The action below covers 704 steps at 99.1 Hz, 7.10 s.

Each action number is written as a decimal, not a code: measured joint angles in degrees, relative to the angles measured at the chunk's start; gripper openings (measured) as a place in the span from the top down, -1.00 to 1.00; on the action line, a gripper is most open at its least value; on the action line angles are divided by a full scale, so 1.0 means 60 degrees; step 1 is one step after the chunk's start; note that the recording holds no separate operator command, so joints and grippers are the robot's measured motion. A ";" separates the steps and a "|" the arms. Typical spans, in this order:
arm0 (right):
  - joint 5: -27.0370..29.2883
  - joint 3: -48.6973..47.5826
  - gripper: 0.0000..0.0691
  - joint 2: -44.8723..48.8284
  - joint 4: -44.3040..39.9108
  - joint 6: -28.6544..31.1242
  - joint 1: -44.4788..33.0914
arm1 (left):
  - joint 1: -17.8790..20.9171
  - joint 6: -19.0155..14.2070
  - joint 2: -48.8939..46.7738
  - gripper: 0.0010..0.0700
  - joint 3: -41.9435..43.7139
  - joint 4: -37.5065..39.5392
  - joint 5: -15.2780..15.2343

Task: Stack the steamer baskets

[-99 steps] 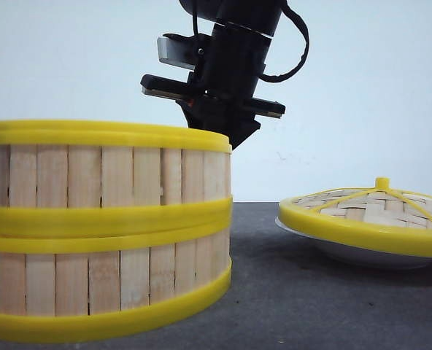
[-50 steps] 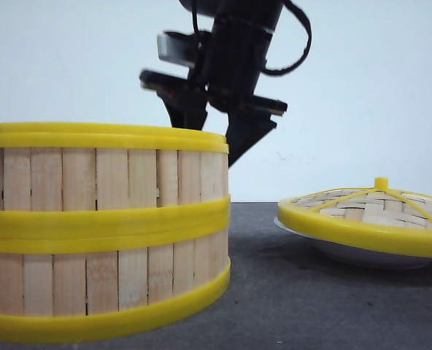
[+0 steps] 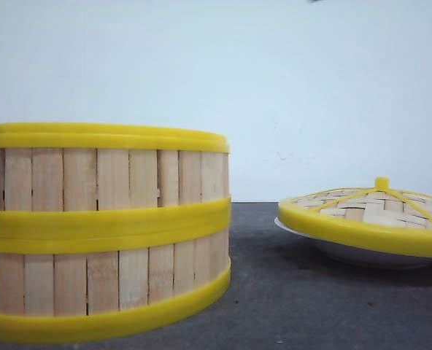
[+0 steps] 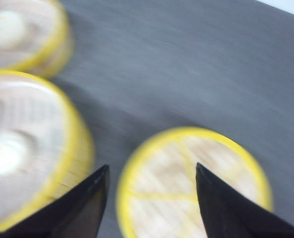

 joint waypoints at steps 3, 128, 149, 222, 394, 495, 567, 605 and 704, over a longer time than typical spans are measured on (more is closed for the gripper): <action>0.0124 0.0000 0.03 -0.0182 -0.0299 -0.0004 -0.0233 | 0.0062 0.0025 0.0204 -0.21 0.0051 -0.0004 0.0000; -0.0393 -0.4142 0.03 -0.4860 -0.1650 0.0080 -0.3228 | 0.0364 0.0149 0.2652 0.94 0.2699 -0.0211 0.0178; -0.0393 -0.4142 0.03 -0.4860 -0.1596 0.0080 -0.3228 | 0.0353 0.0244 0.2652 0.94 0.4732 -0.1701 0.0860; -0.0390 -0.4142 0.03 -0.4852 -0.1512 0.0077 -0.3228 | -0.1770 0.1137 -0.0688 0.94 0.5362 -0.4972 0.1912; -0.0390 -0.4142 0.03 -0.4852 -0.1508 0.0077 -0.3228 | -0.3942 0.1049 -0.0929 0.94 0.2029 -0.3799 0.1566; -0.1938 -0.4167 0.03 -0.3628 0.0186 -0.0182 -0.3235 | -0.3945 0.0831 -0.1177 0.20 0.2025 -0.3355 0.1537; -0.2688 -0.4189 0.03 0.1089 0.2787 -0.0594 -0.3228 | -0.3544 0.0834 -0.3326 0.20 0.2025 -0.4273 -0.0747; -0.2677 -0.4197 0.04 0.2237 0.3311 -0.0678 -0.3228 | -0.3544 0.0834 -0.3322 0.20 0.2025 -0.4269 -0.0747; -0.2656 -0.4197 0.84 0.2240 0.3544 -0.0754 -0.3228 | -0.3544 0.0834 -0.3322 0.20 0.2025 -0.4269 -0.0747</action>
